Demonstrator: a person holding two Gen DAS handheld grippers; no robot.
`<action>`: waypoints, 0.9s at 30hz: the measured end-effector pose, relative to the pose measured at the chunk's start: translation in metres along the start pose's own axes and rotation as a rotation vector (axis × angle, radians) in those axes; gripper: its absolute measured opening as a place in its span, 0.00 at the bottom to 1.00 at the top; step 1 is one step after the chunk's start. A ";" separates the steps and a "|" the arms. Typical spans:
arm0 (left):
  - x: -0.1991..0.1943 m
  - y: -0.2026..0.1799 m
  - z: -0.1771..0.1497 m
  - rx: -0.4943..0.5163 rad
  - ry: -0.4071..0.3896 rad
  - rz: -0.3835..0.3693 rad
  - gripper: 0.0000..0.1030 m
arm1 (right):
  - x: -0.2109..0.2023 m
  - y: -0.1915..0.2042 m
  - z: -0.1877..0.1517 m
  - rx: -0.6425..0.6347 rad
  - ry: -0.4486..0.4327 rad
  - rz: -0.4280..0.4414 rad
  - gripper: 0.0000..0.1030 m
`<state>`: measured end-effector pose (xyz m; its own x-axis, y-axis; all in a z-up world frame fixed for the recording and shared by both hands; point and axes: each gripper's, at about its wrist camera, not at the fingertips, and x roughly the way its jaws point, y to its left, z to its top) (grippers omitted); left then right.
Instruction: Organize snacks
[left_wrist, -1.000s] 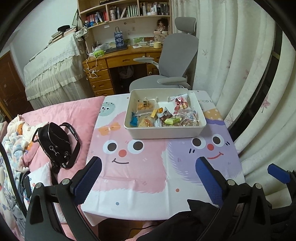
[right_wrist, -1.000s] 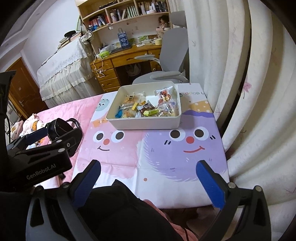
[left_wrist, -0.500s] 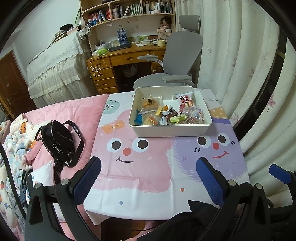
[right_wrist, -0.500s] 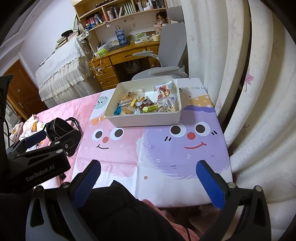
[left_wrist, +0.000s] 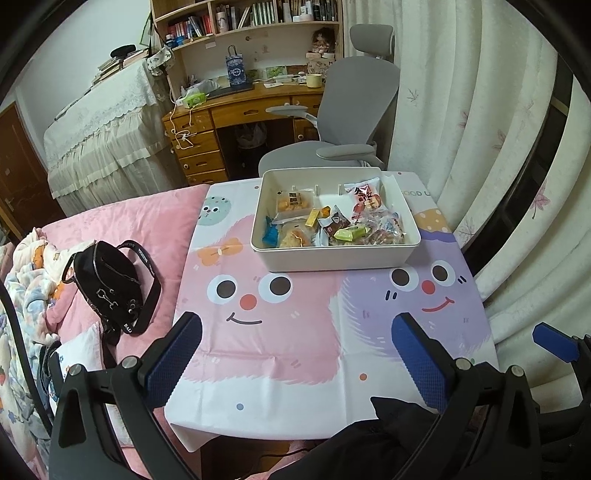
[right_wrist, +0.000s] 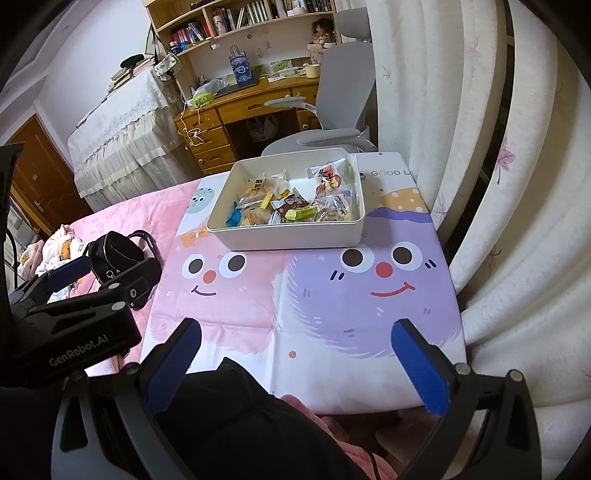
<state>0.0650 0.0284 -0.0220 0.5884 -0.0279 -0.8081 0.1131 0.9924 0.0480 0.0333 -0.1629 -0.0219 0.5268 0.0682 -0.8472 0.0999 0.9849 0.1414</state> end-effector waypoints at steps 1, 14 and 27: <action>0.000 0.000 0.000 0.001 0.000 0.001 0.99 | 0.001 0.000 0.001 0.000 0.001 0.000 1.00; 0.007 0.011 -0.001 -0.009 0.018 0.000 0.99 | 0.006 0.006 0.002 -0.004 0.021 -0.002 1.00; 0.010 0.014 -0.006 -0.015 0.041 -0.015 0.99 | 0.008 0.010 0.000 -0.013 0.048 -0.013 1.00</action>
<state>0.0677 0.0432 -0.0325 0.5535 -0.0379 -0.8320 0.1093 0.9936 0.0274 0.0385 -0.1519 -0.0274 0.4847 0.0628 -0.8724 0.0952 0.9877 0.1240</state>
